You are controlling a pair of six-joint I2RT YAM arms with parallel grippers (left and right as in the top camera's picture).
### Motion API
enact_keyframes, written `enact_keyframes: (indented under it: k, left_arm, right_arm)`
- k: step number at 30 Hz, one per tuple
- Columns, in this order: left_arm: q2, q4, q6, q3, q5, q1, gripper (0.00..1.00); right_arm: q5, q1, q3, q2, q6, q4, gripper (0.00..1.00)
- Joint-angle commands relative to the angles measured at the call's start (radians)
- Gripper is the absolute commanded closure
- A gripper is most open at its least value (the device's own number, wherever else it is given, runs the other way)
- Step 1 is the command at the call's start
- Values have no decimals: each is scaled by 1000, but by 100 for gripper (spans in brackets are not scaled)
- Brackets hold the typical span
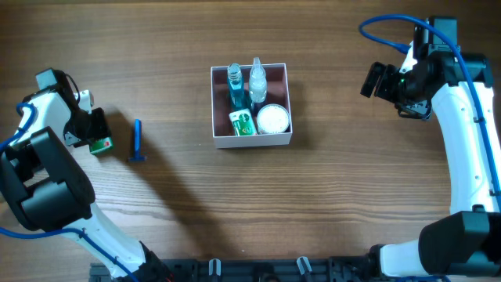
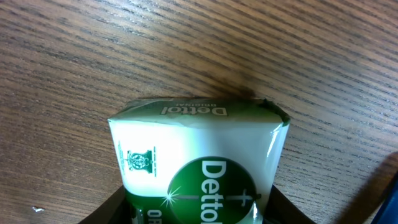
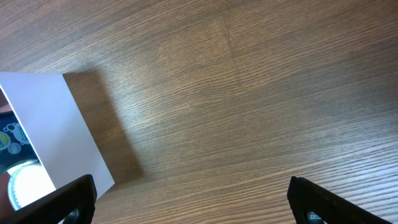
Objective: Pack container
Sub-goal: 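Close the left gripper on the second Dettol bar and lift, then lower the second Dettol bar into the box beside the first, release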
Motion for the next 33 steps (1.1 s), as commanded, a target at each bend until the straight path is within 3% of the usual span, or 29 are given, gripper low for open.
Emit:
enact_keyframes:
  k: [1,9,16,25,33]
  left_arm:
    - [26,-5,1,-8,32,-2,67]
    - [26,-5,1,-8,56,-2,75]
    - [16,-9,-15,-8,80,-2,96]
    - [-80,-14,-60,-6,84,-57,96]
    - [-241,-282,-187,132,83,-230,96]
  right_arm:
    - [-8,1,-1,11,-9,6,0]
    - [-8,1,-1,11,-11,6,0]
    - [-9,1,-1,11,-12,7,0]
    - [-9,1,-1,11,-13,7,0]
    - [-9,1,-1,11,-12,7,0]
